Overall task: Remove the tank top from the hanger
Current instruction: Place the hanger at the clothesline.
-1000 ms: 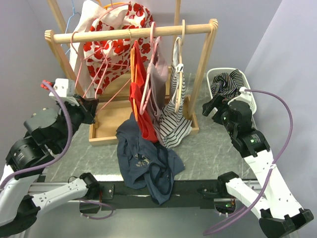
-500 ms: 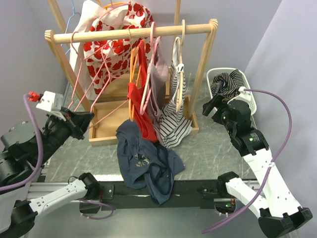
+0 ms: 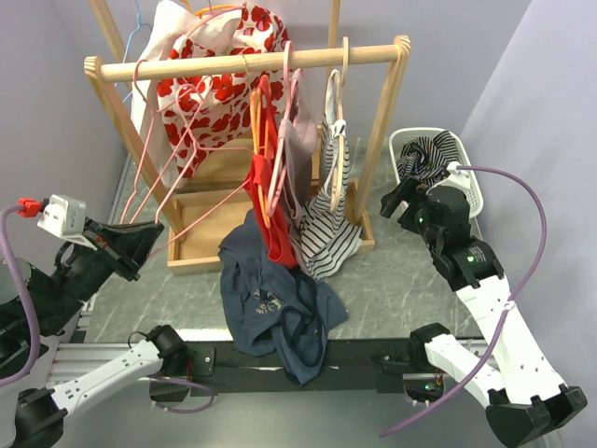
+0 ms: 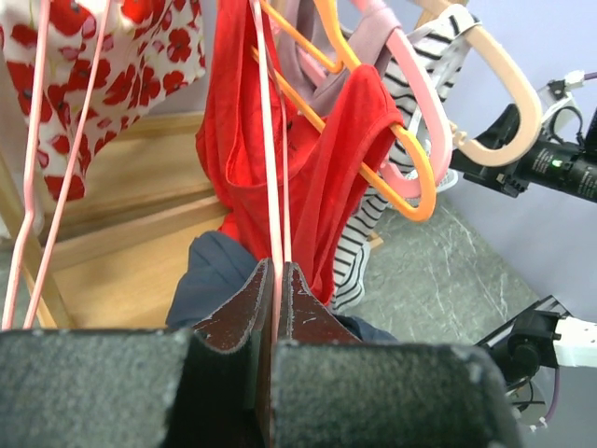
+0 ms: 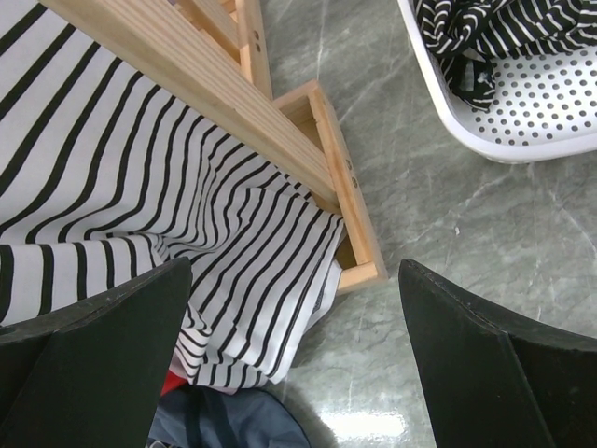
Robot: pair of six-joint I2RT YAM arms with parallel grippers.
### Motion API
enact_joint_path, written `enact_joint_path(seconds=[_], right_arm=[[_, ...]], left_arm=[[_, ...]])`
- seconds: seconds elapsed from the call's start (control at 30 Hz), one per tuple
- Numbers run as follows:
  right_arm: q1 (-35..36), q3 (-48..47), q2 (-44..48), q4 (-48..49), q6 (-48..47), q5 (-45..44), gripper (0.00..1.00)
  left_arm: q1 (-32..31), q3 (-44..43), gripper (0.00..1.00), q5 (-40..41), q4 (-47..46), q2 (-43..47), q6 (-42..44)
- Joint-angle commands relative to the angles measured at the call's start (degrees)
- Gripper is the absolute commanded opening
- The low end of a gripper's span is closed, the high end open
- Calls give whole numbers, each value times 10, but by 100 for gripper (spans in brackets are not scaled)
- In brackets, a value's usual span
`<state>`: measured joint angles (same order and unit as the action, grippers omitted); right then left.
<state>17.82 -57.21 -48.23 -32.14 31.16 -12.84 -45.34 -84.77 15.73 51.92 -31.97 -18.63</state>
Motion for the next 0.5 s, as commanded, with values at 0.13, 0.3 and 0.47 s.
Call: enact_joint_path(seconds=[0.13,0.3,0.47], right_arm=[[-8,-15,2,18,-7,-2,100],[-9,-12,1,19,-5,6,100],[-14,-10,-2,21,-5,14,100]], left_arm=[[5,3,1,37,-121,-5,60],[5,27,1,72,-180,-20,92],[5,22,1,119,-189,-73,113]])
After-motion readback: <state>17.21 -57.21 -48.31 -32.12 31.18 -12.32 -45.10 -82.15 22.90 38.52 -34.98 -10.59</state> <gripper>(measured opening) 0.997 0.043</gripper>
